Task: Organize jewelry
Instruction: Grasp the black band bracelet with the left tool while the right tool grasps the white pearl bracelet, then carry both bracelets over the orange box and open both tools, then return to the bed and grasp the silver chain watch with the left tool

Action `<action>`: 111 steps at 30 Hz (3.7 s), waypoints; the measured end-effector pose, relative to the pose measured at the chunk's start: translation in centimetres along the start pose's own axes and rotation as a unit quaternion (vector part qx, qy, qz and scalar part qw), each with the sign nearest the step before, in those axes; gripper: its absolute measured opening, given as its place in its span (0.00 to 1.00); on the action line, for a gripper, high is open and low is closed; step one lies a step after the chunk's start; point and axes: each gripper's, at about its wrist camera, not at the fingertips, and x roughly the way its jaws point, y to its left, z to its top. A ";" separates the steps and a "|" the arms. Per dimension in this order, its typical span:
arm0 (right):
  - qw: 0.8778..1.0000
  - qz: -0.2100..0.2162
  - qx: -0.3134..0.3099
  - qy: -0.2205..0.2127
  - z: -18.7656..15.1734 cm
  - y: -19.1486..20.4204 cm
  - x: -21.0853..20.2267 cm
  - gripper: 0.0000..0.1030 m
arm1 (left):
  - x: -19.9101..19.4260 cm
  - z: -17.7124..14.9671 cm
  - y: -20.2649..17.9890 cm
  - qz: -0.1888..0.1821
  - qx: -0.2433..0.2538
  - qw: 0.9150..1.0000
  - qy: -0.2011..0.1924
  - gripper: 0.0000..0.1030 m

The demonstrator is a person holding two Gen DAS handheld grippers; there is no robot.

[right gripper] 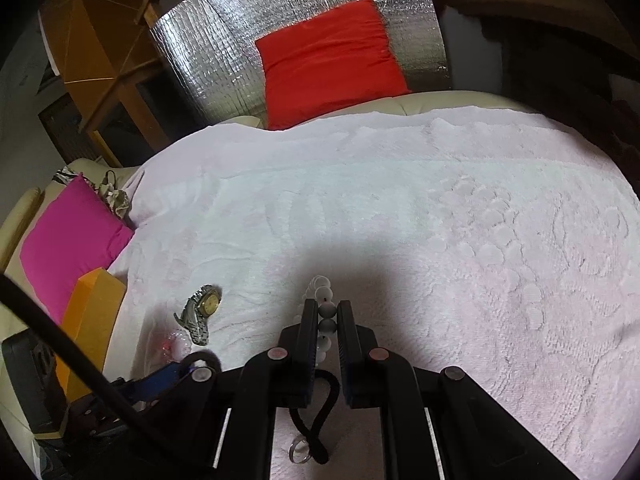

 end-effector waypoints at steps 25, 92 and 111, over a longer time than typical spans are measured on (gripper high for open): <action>0.989 0.126 -0.055 -0.051 -1.1 11.8 -3.0 0.10 | -15.9 -2.0 10.6 0.118 -0.079 0.978 -0.154 0.06; 0.995 0.037 0.069 0.055 -2.7 -4.1 -4.0 0.51 | -5.7 -0.1 4.1 0.183 -0.024 0.982 -0.043 0.61; 0.991 0.055 0.092 0.084 -3.4 -5.7 -2.8 0.51 | 0.5 3.5 0.7 0.061 -0.034 0.996 -0.053 0.73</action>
